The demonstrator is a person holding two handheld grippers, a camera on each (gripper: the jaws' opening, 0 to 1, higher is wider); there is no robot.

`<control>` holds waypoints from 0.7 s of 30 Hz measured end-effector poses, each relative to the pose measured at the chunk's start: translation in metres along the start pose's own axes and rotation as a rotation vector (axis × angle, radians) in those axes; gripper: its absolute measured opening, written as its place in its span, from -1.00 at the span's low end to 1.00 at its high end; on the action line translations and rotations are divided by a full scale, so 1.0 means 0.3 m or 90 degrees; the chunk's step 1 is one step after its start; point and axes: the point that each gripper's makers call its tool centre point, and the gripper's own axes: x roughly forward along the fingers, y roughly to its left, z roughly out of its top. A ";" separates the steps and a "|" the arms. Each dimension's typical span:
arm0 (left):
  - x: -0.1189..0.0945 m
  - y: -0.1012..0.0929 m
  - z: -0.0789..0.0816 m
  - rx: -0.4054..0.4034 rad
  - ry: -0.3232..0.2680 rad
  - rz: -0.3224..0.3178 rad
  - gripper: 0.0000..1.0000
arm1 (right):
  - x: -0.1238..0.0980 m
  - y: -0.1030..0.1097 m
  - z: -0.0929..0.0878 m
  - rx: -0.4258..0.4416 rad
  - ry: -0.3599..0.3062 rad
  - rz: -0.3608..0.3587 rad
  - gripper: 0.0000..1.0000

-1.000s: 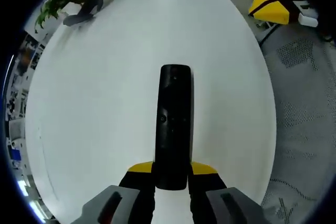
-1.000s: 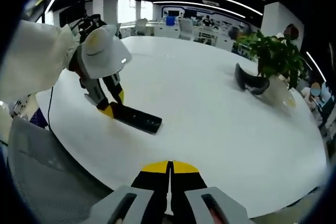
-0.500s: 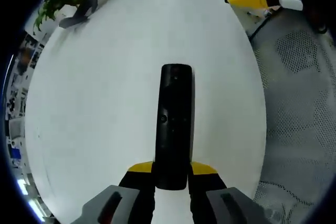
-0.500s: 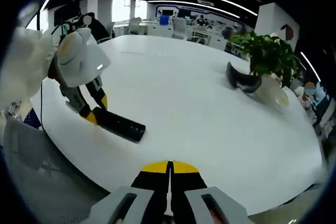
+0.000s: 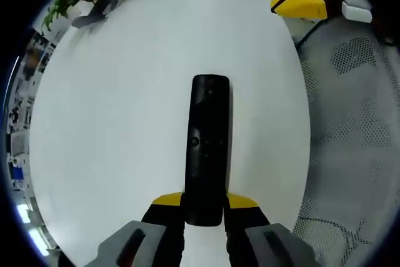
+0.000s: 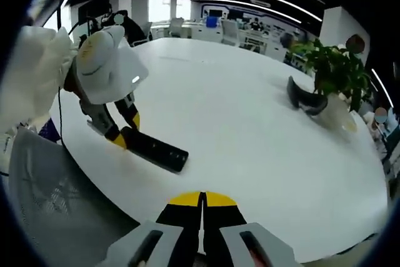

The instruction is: Press the specified remote control buttons in sequence, fully releasing each button before pressing the next.

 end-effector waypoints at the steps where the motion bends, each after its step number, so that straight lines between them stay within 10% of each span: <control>1: -0.001 -0.003 0.000 -0.005 -0.003 0.000 -0.55 | -0.001 -0.001 0.001 0.004 -0.001 0.003 -1.00; 21: -0.007 -0.137 0.009 -0.034 -0.080 0.001 -0.55 | -0.003 -0.007 0.007 0.025 -0.012 0.010 -1.00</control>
